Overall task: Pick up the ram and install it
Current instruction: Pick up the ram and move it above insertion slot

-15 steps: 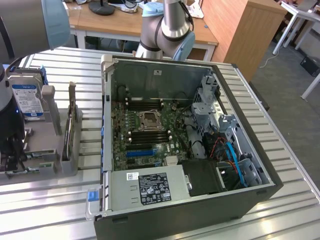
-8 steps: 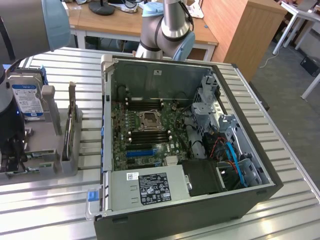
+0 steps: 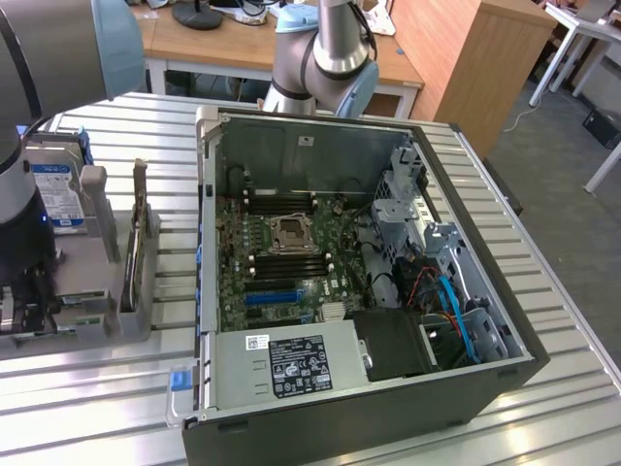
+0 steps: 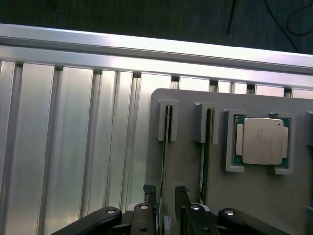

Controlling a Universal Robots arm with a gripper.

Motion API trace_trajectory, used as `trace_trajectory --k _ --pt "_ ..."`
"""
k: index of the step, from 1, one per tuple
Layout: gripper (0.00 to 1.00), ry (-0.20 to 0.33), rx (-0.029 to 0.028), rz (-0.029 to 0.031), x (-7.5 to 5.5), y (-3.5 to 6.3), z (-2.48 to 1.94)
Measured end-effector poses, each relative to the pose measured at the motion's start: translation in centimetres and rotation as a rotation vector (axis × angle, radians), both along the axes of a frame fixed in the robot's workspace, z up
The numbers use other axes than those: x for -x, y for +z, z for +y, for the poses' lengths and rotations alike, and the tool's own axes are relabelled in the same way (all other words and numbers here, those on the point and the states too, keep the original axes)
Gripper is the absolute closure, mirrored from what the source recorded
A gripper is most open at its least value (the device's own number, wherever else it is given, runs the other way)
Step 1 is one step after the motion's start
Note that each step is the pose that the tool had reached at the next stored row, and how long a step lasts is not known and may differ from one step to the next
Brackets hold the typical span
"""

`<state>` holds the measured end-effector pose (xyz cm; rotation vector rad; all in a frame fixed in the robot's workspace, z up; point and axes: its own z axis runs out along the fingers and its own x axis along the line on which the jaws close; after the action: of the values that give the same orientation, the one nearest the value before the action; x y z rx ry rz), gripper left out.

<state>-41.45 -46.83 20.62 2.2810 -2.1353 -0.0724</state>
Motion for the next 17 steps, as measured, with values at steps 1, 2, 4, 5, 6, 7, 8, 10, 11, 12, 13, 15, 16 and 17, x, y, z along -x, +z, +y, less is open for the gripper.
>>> trace_trajectory --k 1,2,4,5,6,7,8,10,11,12,13,15,16,17 --pt "0.70 0.000 -0.0001 0.0000 -0.15 0.00 0.00" --pt "0.70 0.000 -0.0002 -0.0001 -0.30 -0.01 0.00" --pt "0.70 0.000 -0.0003 -0.0001 -0.59 -0.01 0.00" --pt "0.70 0.000 -0.0004 -0.0001 -0.71 -0.02 0.00" --pt "0.70 0.000 -0.0005 -0.0001 -0.81 -0.02 0.00" --pt "0.70 0.000 -0.0007 -0.0001 -0.89 -0.02 0.00" --pt "0.70 0.000 -0.0008 -0.0001 -0.89 -0.03 0.00" --pt "0.70 0.000 -0.0012 -0.0001 -0.89 -0.03 0.01" --pt "0.70 0.000 -0.0014 -0.0001 -0.89 -0.03 0.01" --pt "0.70 0.000 -0.0015 0.0000 -0.91 -0.02 -0.01" --pt "0.70 0.000 -0.0015 0.0000 -0.92 -0.02 -0.06" --pt "0.70 0.000 -0.0015 -0.0001 -0.91 -0.03 -0.18" --pt "0.70 0.000 -0.0014 0.0000 -0.91 -0.02 -0.22" --pt "0.70 0.000 -0.0014 0.0001 -0.90 -0.02 -0.24"
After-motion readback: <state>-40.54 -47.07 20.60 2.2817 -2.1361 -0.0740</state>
